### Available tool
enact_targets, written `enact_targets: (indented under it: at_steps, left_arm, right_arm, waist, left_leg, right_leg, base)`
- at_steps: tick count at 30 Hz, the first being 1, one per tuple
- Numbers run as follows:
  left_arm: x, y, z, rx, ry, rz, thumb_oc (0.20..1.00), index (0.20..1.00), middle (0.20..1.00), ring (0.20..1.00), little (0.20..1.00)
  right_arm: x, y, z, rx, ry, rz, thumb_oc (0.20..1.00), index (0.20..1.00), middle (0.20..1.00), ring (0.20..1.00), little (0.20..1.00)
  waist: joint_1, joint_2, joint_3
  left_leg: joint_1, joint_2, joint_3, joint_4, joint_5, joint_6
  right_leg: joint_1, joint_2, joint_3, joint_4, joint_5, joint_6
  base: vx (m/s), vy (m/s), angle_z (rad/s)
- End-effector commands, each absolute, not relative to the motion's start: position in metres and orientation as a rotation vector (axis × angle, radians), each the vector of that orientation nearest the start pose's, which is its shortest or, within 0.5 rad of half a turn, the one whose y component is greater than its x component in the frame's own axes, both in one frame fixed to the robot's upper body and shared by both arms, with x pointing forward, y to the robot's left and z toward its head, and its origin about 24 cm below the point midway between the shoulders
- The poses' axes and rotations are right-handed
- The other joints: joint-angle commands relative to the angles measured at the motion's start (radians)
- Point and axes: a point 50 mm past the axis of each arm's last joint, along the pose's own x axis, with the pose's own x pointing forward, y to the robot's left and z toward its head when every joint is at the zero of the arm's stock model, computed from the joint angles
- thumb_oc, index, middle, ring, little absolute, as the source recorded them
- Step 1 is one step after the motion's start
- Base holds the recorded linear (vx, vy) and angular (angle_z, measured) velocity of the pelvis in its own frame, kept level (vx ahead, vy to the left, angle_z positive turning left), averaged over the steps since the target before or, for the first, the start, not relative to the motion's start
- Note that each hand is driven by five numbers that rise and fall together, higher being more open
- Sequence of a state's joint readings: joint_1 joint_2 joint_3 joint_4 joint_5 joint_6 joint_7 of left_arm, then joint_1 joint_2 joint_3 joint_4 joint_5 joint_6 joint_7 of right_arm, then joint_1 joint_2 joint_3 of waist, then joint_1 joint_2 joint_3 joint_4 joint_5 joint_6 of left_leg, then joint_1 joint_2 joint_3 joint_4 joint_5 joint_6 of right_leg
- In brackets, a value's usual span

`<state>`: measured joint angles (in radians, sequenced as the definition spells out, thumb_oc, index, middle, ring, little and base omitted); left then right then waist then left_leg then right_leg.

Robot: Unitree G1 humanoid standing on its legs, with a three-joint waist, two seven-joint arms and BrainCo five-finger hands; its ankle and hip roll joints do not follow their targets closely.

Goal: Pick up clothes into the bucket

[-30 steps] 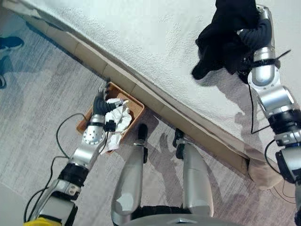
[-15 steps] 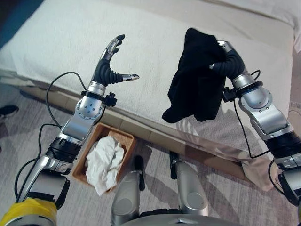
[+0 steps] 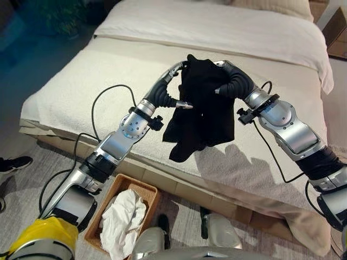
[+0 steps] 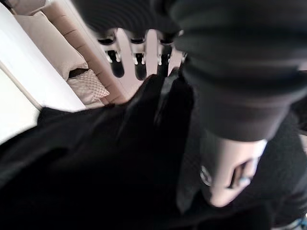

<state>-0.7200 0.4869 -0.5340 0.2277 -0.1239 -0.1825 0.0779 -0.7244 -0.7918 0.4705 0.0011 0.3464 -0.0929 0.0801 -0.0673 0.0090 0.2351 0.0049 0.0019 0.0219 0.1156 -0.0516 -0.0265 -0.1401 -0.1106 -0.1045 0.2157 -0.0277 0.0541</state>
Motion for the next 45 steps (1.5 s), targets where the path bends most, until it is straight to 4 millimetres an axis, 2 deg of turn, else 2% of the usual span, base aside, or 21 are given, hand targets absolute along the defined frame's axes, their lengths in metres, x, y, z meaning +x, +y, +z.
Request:
enact_targets:
  at_steps: [1, 5, 8, 14, 20, 26, 31, 33, 34, 35, 36, 38, 45]
  left_arm:
    - [0.339, 0.081, 0.173, 0.451, -0.504, -0.503, 1.0, 1.0, 1.0, 1.0, 1.0]
    - [0.337, 0.071, 0.156, 0.241, -0.394, -0.544, 1.0, 1.0, 1.0, 1.0, 1.0]
    - [0.335, 0.065, 0.15, 0.163, -0.336, -0.6, 1.0, 1.0, 1.0, 1.0, 1.0]
    - [0.334, 0.059, 0.148, 0.166, -0.29, -0.666, 1.0, 1.0, 1.0, 1.0, 1.0]
    - [0.339, 0.063, 0.138, 0.192, -0.253, -0.604, 1.0, 1.0, 1.0, 1.0, 1.0]
    - [0.342, 0.071, 0.114, 0.172, -0.172, -0.518, 1.0, 1.0, 1.0, 1.0, 1.0]
    - [0.336, 0.068, 0.101, 0.061, -0.096, -0.546, 1.0, 1.0, 1.0, 1.0, 1.0]
    - [0.334, 0.066, 0.099, 0.047, -0.08, -0.57, 0.903, 0.903, 0.903, 0.903, 0.903]
    - [0.334, 0.066, 0.097, 0.032, -0.066, -0.58, 0.652, 0.652, 0.652, 0.652, 0.652]
    - [0.334, 0.066, 0.097, 0.032, -0.066, -0.58, 0.58, 0.58, 0.58, 0.58, 0.58]
    - [0.333, 0.066, 0.096, 0.032, -0.057, -0.585, 0.366, 0.366, 0.366, 0.366, 0.366]
    - [0.332, 0.066, 0.094, 0.032, -0.05, -0.592, 0.2, 0.2, 0.2, 0.2, 0.2]
    - [0.33, 0.07, 0.09, 0.031, -0.035, -0.594, 0.2, 0.2, 0.2, 0.2, 0.2]
  right_arm:
    - [0.304, -0.112, 0.275, -0.512, -0.794, 0.576, 0.2, 0.2, 0.2, 0.2, 0.2]
    - [0.306, -0.108, 0.278, -0.489, -0.812, 0.555, 0.2, 0.2, 0.2, 0.2, 0.2]
    - [0.308, -0.104, 0.282, -0.494, -0.823, 0.544, 0.2, 0.2, 0.2, 0.2, 0.2]
    - [0.311, -0.103, 0.286, -0.517, -0.824, 0.522, 0.2, 0.2, 0.2, 0.2, 0.2]
    - [0.31, -0.105, 0.292, -0.515, -0.844, 0.494, 0.2, 0.2, 0.2, 0.2, 0.2]
    - [0.309, -0.112, 0.291, -0.507, -0.841, 0.468, 0.2, 0.2, 0.2, 0.2, 0.2]
    - [0.309, -0.113, 0.287, -0.486, -0.832, 0.469, 0.2, 0.2, 0.2, 0.2, 0.2]
    - [0.309, -0.112, 0.287, -0.485, -0.83, 0.472, 0.2, 0.2, 0.2, 0.2, 0.2]
    - [0.309, -0.111, 0.285, -0.477, -0.828, 0.477, 0.2, 0.2, 0.2, 0.2, 0.2]
    - [0.309, -0.111, 0.285, -0.477, -0.828, 0.477, 0.2, 0.2, 0.2, 0.2, 0.2]
    - [0.309, -0.111, 0.284, -0.474, -0.825, 0.479, 0.2, 0.2, 0.2, 0.2, 0.2]
    - [0.309, -0.11, 0.282, -0.471, -0.818, 0.485, 0.2, 0.2, 0.2, 0.2, 0.2]
    - [0.31, -0.112, 0.28, -0.475, -0.813, 0.473, 0.2, 0.2, 0.2, 0.2, 0.2]
  waist:
    - [-0.012, -0.05, -0.078]
    - [-0.01, -0.056, -0.082]
    - [-0.01, -0.056, -0.084]
    - [-0.012, -0.05, -0.09]
    - [-0.01, -0.05, -0.097]
    - [-0.008, -0.055, -0.111]
    - [-0.012, -0.055, -0.124]
    - [-0.014, -0.055, -0.128]
    - [-0.016, -0.056, -0.129]
    - [-0.016, -0.056, -0.129]
    - [-0.017, -0.056, -0.129]
    - [-0.019, -0.056, -0.132]
    - [-0.022, -0.059, -0.134]
  left_leg:
    - [-0.045, 0.005, -0.045, 0.059, -0.052, -0.036]
    - [-0.045, 0.007, -0.047, 0.06, -0.051, -0.036]
    - [-0.048, 0.006, -0.049, 0.065, -0.052, -0.035]
    - [-0.04, 0.004, -0.055, 0.061, -0.051, -0.038]
    - [-0.036, 0.002, -0.063, 0.067, -0.054, -0.036]
    - [-0.023, 0.003, -0.066, 0.058, -0.055, -0.035]
    - [-0.019, 0.003, -0.066, 0.054, -0.055, -0.034]
    - [-0.016, 0.002, -0.067, 0.052, -0.055, -0.033]
    - [-0.012, 0.001, -0.066, 0.05, -0.056, -0.033]
    - [-0.012, 0.001, -0.066, 0.05, -0.056, -0.033]
    - [-0.011, 0.002, -0.066, 0.05, -0.056, -0.032]
    - [-0.009, 0.001, -0.063, 0.049, -0.056, -0.032]
    - [-0.01, -0.001, -0.062, 0.046, -0.054, -0.03]
  right_leg:
    - [0.083, -0.043, -0.025, -0.038, -0.045, 0.077]
    - [0.093, -0.044, -0.033, -0.05, -0.041, 0.076]
    - [0.096, -0.042, -0.033, -0.052, -0.043, 0.075]
    - [0.11, -0.045, -0.041, -0.055, -0.047, 0.074]
    - [0.124, -0.048, -0.048, -0.05, -0.055, 0.074]
    - [0.143, -0.047, -0.051, -0.061, -0.058, 0.072]
    - [0.149, -0.049, -0.055, -0.063, -0.057, 0.071]
    - [0.151, -0.049, -0.054, -0.063, -0.057, 0.071]
    - [0.154, -0.049, -0.054, -0.065, -0.056, 0.07]
    - [0.154, -0.049, -0.054, -0.065, -0.056, 0.07]
    - [0.155, -0.049, -0.052, -0.065, -0.056, 0.07]
    - [0.156, -0.049, -0.051, -0.067, -0.056, 0.07]
    - [0.152, -0.05, -0.046, -0.069, -0.051, 0.071]
  base:
    - [0.0, 0.0, 0.0]
    - [0.0, 0.0, 0.0]
    - [0.01, -0.007, 0.03]
    - [0.01, 0.0, 0.01]
    - [0.01, 0.002, 0.05]
    - [0.0, 0.0, 0.0]
    - [0.0, 0.0, 0.0]
    - [0.0, 0.0, 0.0]
    - [0.0, 0.0, 0.0]
    - [0.0, 0.0, 0.0]
    - [0.0, 0.0, 0.0]
    - [0.0, 0.0, 0.0]
    - [0.0, 0.0, 0.0]
